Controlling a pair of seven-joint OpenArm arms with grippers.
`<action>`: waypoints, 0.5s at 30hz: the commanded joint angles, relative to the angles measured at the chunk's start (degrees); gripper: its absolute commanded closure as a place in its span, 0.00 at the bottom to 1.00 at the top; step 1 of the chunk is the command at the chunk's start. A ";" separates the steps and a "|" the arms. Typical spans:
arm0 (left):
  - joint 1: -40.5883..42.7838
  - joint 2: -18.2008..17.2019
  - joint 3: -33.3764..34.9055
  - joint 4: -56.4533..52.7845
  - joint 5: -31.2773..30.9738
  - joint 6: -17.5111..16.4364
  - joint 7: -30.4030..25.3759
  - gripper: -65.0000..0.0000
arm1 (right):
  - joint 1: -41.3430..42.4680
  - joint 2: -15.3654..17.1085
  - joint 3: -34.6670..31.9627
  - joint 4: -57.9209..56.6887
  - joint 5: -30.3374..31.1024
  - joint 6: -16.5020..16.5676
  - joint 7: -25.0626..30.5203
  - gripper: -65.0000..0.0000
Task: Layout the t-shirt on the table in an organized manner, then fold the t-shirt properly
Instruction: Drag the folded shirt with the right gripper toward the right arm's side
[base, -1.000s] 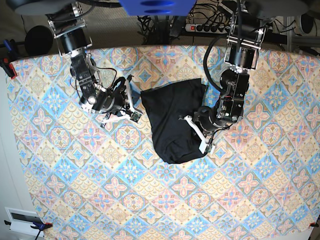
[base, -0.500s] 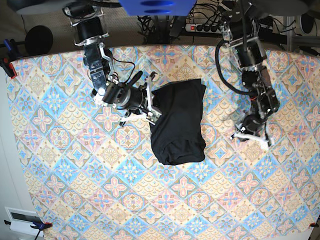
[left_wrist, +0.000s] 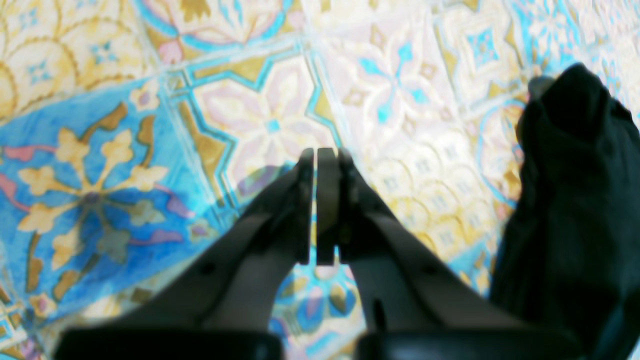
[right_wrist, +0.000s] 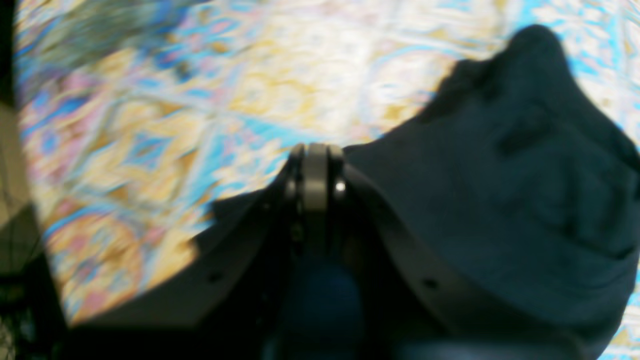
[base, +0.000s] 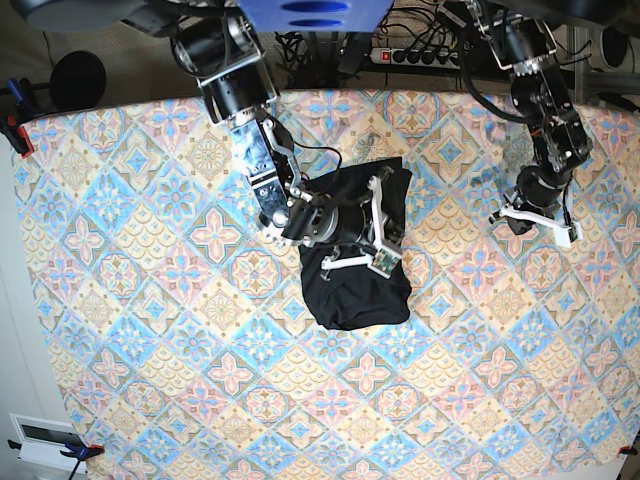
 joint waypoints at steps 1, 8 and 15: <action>-0.13 -0.64 -1.16 1.70 -0.59 -0.22 -1.19 1.00 | 1.55 -0.71 -0.29 -1.44 1.37 0.31 2.54 1.00; 1.28 -0.64 -3.36 1.97 -2.44 -0.22 -1.02 1.00 | 5.42 -0.71 1.82 -15.25 1.63 -5.94 9.75 1.00; 1.72 -0.73 -3.36 2.05 -3.76 -0.22 -1.02 1.00 | 5.42 -0.63 11.49 -23.77 1.19 -9.28 11.60 1.00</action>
